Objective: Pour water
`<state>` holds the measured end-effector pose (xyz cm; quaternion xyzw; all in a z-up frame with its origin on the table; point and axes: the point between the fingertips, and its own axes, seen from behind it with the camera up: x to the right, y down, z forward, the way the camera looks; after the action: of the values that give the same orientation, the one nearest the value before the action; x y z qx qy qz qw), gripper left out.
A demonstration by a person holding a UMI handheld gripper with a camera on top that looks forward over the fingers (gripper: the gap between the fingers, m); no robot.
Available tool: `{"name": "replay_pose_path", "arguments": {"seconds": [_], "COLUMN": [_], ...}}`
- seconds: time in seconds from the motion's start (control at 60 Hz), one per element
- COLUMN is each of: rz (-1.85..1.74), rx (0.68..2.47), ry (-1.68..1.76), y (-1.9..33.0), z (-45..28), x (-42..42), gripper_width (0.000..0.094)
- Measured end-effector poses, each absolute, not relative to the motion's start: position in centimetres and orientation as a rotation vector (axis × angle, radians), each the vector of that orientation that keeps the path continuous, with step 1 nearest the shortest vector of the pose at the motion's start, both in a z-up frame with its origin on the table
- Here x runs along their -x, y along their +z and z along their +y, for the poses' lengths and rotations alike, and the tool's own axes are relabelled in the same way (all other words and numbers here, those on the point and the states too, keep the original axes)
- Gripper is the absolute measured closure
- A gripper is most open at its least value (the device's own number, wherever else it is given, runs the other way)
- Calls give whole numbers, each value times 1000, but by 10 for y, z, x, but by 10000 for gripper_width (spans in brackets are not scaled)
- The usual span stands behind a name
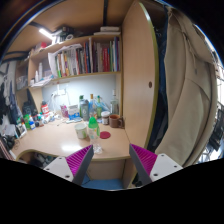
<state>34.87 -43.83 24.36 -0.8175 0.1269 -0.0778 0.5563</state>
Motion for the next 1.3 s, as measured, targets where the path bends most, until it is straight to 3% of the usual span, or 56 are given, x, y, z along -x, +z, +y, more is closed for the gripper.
{"name": "replay_pose_path", "arguments": {"seconds": [0.283,0.467,0.733,1.083,1.2,1.267,1.3], "rz": [236,222,236,234,235,224,218], "rx": [1938,1924,1932,1858,1826,1813,1814], "ry": [-297,-293,-218,-109,-136,-178,-194], "y": [276,274,189,84,67,66,65], "z": [-455,-454,-387,-194,-146,-127,-121], "x": [-349,-338,-322,-326,-336,-343,-344], "gripper_width": [107,106,108,106,110,143,257]}}
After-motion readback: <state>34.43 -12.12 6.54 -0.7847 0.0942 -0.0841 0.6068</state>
